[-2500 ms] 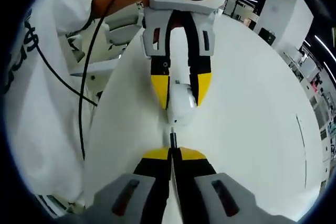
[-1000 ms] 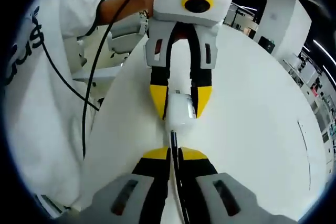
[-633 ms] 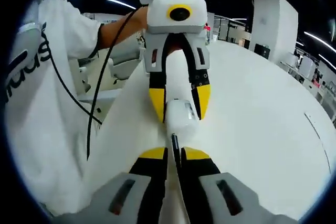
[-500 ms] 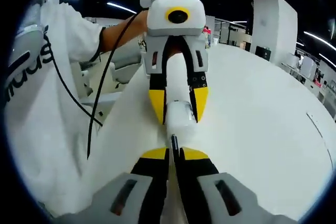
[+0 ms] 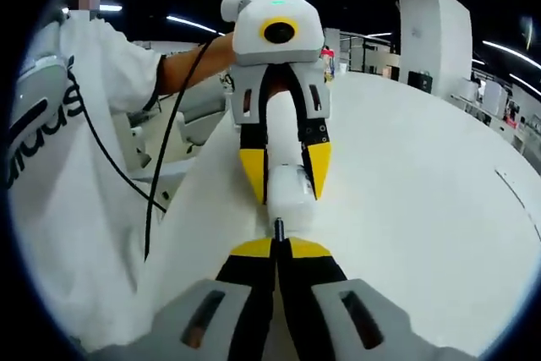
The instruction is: Plug the desk Type‑C cable into the charger adapter.
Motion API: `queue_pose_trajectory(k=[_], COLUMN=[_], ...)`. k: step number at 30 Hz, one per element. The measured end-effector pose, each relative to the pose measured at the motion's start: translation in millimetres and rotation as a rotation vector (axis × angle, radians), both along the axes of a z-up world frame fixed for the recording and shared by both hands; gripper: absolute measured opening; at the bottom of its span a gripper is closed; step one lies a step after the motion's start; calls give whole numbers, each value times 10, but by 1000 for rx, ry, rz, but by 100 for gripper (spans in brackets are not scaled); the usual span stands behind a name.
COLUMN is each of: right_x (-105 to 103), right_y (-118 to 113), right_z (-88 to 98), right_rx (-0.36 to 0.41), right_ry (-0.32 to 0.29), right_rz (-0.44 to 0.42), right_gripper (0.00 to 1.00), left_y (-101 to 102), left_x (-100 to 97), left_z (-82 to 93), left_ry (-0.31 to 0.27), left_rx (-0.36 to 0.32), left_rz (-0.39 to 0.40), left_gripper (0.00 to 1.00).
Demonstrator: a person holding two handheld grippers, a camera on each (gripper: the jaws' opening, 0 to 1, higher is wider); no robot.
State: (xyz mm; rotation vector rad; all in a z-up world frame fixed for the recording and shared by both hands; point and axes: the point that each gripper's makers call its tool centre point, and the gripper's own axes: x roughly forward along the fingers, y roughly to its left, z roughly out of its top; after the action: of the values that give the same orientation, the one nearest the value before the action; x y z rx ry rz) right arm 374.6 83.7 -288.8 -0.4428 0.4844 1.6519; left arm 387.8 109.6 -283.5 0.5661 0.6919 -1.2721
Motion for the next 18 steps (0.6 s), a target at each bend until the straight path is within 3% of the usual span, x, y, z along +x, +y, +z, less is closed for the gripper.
queue_pose_trajectory(k=[18], right_x=[-55], right_y=[-2], right_z=[31], right_rx=[-39], right_ry=[-13], right_rz=[-6], right_gripper=[1], left_y=[-40], left_x=[30], left_z=[-36], left_ry=[55], left_rx=[-50], left_rz=[33], left_gripper=[24])
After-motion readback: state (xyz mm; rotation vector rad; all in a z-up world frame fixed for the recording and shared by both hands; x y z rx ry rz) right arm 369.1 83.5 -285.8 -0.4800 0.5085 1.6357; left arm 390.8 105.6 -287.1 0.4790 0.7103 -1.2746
